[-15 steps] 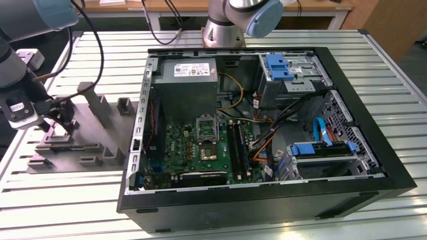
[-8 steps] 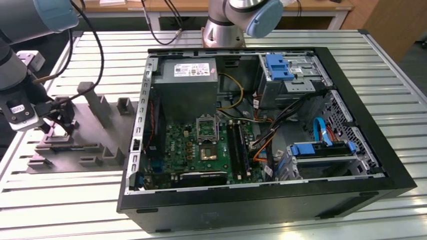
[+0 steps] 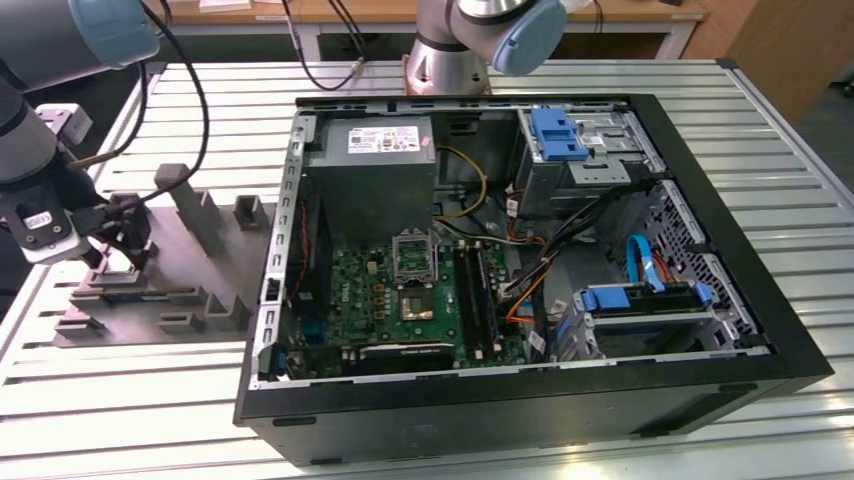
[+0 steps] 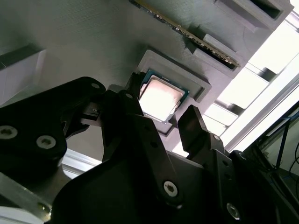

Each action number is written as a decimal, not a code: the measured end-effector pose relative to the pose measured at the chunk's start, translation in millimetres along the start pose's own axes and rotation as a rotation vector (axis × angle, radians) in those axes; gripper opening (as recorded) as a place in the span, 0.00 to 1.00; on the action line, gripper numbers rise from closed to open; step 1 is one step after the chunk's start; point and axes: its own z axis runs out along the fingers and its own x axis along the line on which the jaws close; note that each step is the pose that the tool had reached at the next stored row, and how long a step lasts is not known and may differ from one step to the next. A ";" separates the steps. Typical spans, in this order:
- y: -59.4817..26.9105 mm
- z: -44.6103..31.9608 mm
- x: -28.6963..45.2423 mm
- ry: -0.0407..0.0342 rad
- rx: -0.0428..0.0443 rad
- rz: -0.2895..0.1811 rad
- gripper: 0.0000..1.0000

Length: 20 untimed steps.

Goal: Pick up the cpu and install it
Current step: 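Pick up the cpu and move it towards the insertion slot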

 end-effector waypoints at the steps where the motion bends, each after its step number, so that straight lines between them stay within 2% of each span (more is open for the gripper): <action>1: 0.0 0.2 0.0 -0.0001 0.0000 0.000 0.59; 20: 0.0 0.9 0.4 0.0000 -0.0004 0.000 0.57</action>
